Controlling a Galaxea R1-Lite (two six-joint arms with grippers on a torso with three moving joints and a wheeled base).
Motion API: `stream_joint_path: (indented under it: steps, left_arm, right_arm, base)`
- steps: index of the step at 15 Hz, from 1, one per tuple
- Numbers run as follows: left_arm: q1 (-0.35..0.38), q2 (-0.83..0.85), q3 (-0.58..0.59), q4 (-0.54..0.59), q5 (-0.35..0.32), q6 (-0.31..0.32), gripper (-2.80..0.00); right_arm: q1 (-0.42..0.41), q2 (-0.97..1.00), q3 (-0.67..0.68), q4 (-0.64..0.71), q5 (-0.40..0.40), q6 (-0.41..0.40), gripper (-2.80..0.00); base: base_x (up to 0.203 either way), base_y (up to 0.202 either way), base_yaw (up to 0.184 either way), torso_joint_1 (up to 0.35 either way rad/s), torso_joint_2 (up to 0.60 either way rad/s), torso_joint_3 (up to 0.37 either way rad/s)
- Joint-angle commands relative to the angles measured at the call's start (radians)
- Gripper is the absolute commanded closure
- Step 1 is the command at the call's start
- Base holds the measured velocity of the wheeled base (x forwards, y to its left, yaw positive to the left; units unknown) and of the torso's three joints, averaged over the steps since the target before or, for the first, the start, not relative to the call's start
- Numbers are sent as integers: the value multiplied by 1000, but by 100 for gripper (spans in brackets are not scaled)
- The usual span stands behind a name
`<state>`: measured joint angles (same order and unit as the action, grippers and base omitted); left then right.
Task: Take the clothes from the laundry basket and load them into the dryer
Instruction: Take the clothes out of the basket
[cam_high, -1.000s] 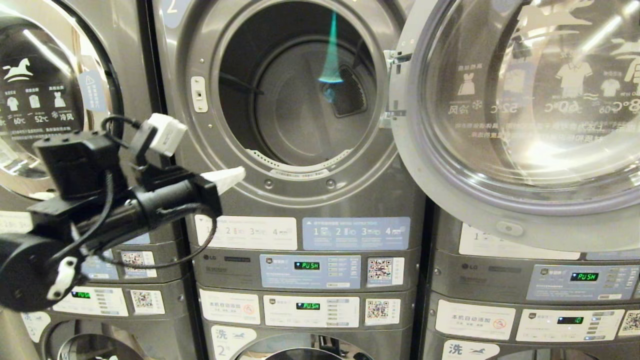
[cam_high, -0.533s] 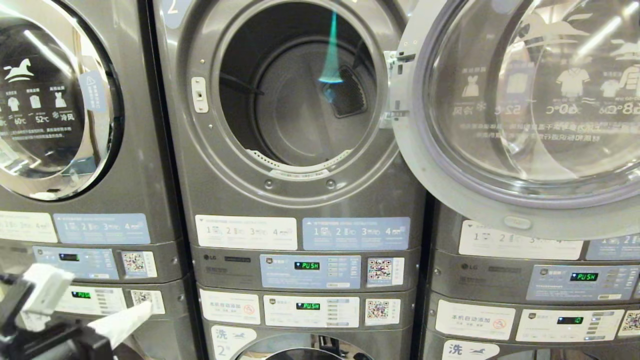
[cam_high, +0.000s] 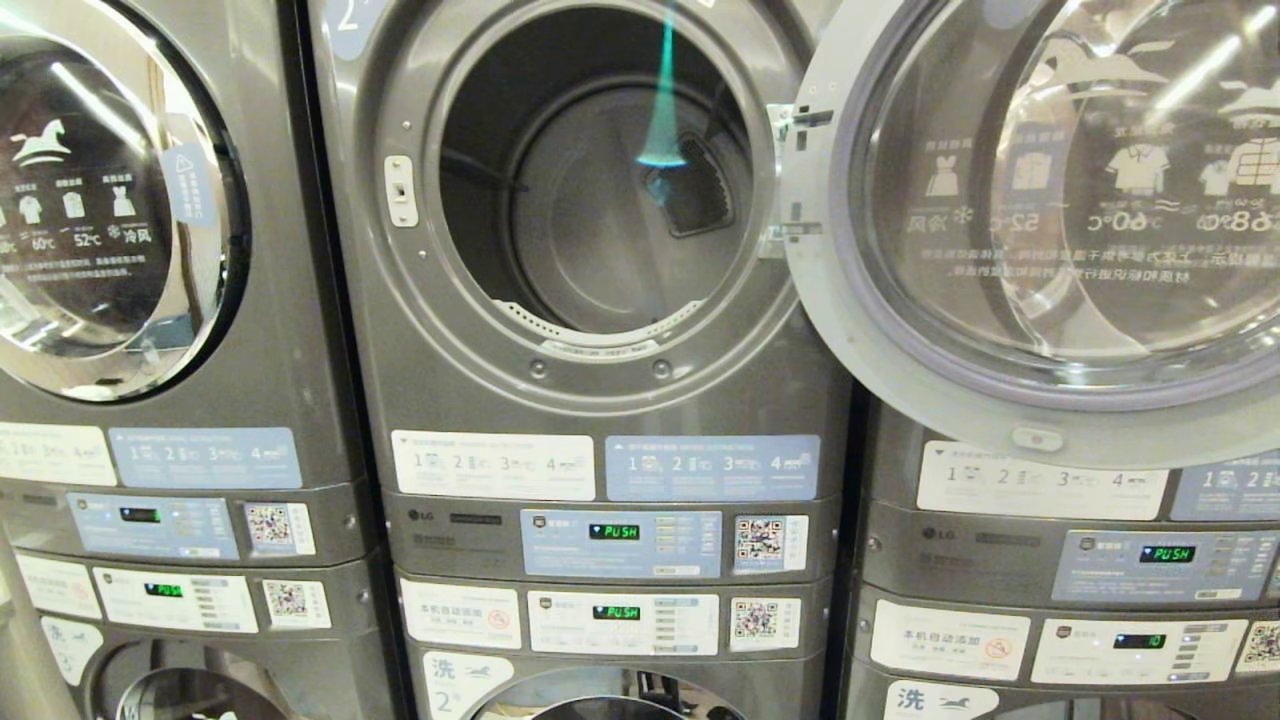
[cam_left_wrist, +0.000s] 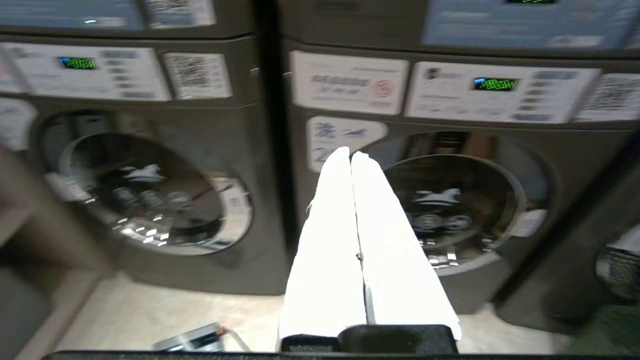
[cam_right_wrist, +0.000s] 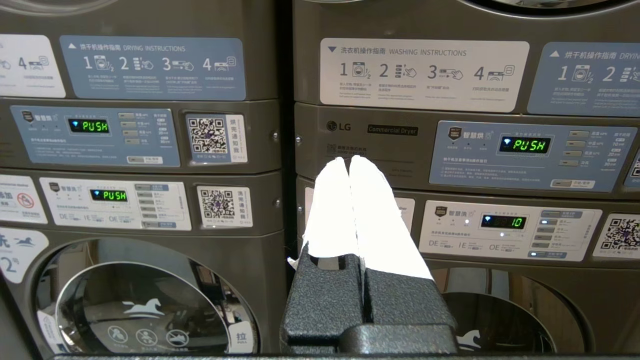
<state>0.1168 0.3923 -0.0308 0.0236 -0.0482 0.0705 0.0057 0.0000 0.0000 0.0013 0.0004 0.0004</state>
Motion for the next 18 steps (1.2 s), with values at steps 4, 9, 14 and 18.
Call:
stream_joint_path:
  steps: [4,9,14,18]
  left_arm:
    - [-101,-146,32,-30,1,37,0]
    - [-130,-366,32,-20,0,41,0]
    - [-118,-392,32,-18,3,40,0]
    - [-118,-392,32,-16,2,40,0]
  right_arm:
    - [0,0,0,0,3,1,0]
    - [0,0,0,0,3,0,0]
    - [0,0,0,-1,3,-10,0]
    - [0,0,0,0,3,-2,0]
  base:
    - [0,0,0,0,0,0]
    - [0,0,0,0,0,0]
    - [0,0,0,0,0,0]
    - [0,0,0,0,0,0]
